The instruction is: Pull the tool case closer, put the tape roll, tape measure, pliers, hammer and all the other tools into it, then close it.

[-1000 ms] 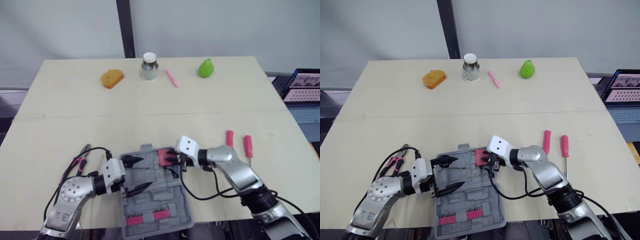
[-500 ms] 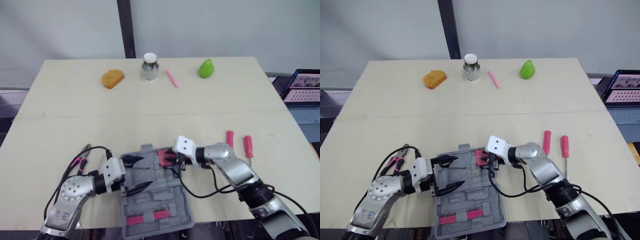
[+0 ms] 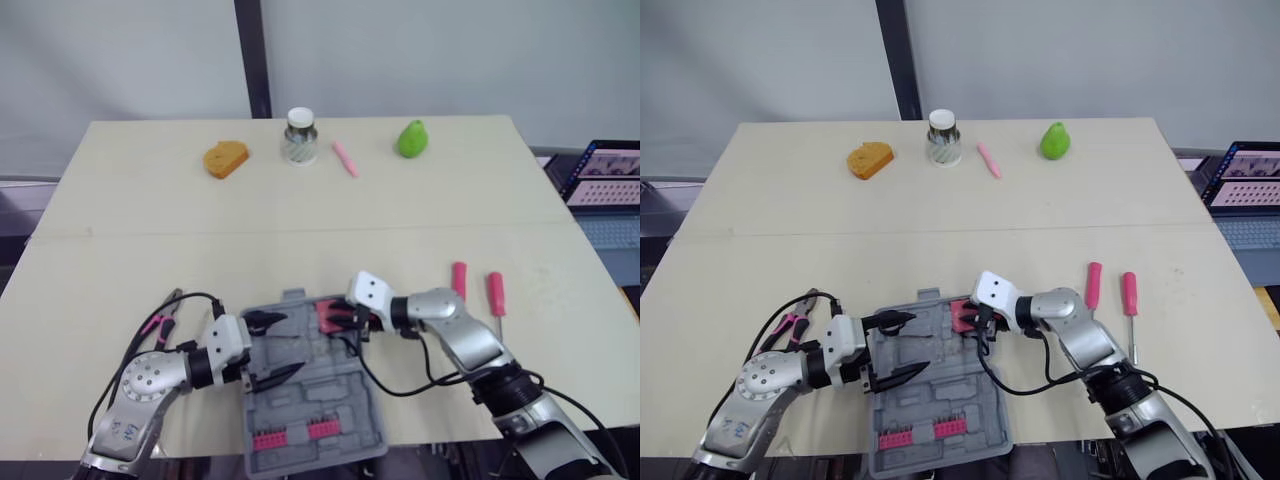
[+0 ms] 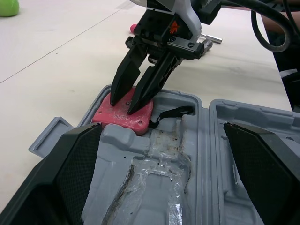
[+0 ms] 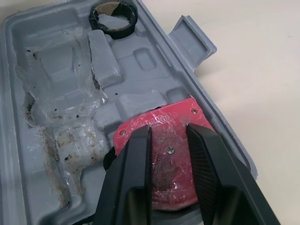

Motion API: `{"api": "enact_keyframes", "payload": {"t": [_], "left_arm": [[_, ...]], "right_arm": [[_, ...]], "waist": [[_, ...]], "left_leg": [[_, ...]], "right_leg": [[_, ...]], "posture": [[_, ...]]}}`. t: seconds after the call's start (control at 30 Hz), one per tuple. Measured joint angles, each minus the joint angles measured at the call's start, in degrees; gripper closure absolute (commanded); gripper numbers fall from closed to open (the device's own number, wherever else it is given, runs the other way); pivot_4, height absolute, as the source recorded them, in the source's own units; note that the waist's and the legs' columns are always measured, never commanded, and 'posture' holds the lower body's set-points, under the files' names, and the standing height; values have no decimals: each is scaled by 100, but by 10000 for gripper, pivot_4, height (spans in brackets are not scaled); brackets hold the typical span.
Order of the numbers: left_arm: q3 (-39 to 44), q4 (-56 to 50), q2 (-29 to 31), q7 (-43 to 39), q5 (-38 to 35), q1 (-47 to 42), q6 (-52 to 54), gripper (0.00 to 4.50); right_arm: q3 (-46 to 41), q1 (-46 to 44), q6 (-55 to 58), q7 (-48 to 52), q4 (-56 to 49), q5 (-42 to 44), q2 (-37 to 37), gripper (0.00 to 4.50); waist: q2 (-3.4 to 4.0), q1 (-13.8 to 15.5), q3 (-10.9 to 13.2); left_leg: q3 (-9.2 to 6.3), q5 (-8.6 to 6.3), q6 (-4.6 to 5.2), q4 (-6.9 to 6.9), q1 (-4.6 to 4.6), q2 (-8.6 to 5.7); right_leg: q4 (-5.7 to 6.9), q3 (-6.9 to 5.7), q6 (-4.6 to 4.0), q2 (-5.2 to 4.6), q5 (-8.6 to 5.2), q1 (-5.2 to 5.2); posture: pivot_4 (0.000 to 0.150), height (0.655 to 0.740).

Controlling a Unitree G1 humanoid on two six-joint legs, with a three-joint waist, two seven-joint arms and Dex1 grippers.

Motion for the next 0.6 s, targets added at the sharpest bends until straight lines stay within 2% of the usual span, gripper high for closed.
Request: {"api": "enact_keyframes", "payload": {"t": [0.3,0.47,0.6], "left_arm": [[3,0,39,-5,0,-7,59,0],[4,0,48,-7,0,-13,93,0],[4,0,55,0,59,-49,95,0]], "right_arm": [[-130,173,-809,11,498,68,123,32583],[-116,162,-1082,15,804,62,186,32583],[-161,166,-1176,58,957,85,277,32583]], "waist": [[0,-1,-36],[3,-3,-59],[5,-17,-111]], "left_leg": [[-1,0,0,-5,12,0],[1,-4,-4,-52,107,0],[3,-4,-5,-69,113,1]], "right_leg": [[-2,0,0,0,0,11],[-38,-2,-1,0,-1,99],[-42,-1,-1,1,-1,98]], "posture": [[1500,7400],[1500,7400],[1500,7400]]}}
